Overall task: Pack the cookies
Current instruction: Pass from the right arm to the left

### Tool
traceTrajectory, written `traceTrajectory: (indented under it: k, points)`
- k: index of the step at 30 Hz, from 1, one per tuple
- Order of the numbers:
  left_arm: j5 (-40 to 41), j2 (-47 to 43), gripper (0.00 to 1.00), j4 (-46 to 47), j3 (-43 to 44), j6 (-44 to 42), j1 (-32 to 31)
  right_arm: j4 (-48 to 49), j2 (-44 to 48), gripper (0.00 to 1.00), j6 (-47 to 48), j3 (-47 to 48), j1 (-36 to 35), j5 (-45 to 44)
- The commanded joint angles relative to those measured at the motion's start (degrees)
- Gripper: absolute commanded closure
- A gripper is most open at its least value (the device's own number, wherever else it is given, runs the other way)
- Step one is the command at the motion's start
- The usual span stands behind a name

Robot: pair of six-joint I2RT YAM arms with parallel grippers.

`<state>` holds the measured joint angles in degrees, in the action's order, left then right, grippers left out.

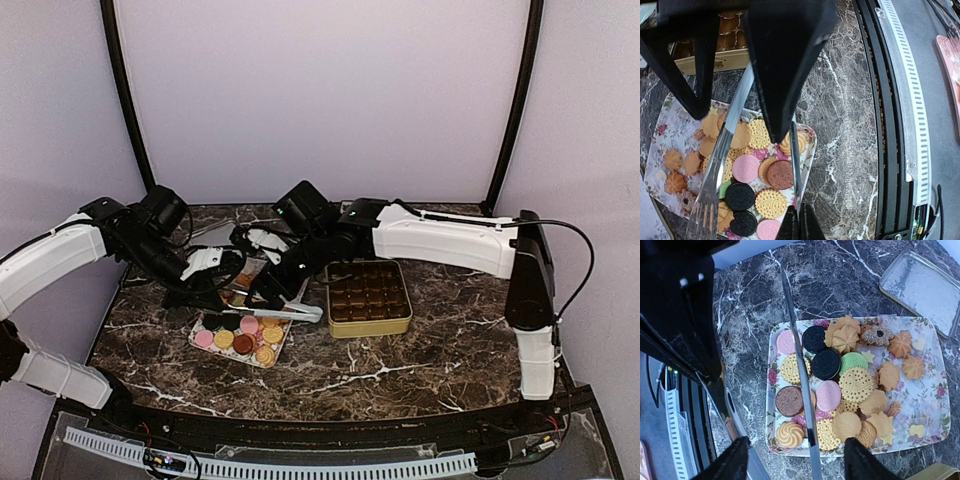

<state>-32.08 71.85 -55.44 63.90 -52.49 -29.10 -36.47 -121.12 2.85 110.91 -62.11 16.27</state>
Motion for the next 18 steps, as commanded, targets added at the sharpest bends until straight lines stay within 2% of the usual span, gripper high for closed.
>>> traceTrajectory:
  k: [1, 2, 3, 5, 6, 9, 14, 18]
  points:
    - [-3.45, -1.67, 1.00, 1.99, 5.53, 10.43, 0.22, 18.33, 12.02, 0.06, -10.21, -9.98, 5.76, 7.49]
    - [-4.74, -1.64, 1.00, 2.72, 6.61, 13.70, 0.19, 24.26, 15.31, 0.01, -13.47, -14.54, 7.70, 9.13]
    - [-5.95, -1.70, 1.00, 3.88, 7.46, 17.09, 0.31, 29.88, 18.38, 0.00, -17.88, -19.15, 9.78, 10.54]
    - [-8.63, -2.22, 1.00, 7.47, 8.59, 24.86, 0.70, 41.56, 24.88, 0.00, -19.15, -28.17, 13.40, 10.80]
    - [-9.73, -2.76, 1.00, 9.97, 8.76, 28.74, 1.15, 46.07, 27.36, 0.00, -26.10, -31.63, 14.90, 11.49]
    - [-15.62, -5.04, 1.00, 19.04, 7.33, 40.26, 3.19, 53.80, 33.32, 0.00, -31.08, -38.74, 17.71, 11.60]
    - [-24.43, -8.08, 1.00, 34.41, 2.91, 57.32, 7.47, 67.96, 38.33, 0.00, -39.41, -49.61, 20.10, 13.49]
    - [-31.90, -9.26, 1.00, 49.91, -1.55, 73.67, 8.71, 79.36, 37.21, 0.00, -45.70, -53.57, 19.99, 15.45]
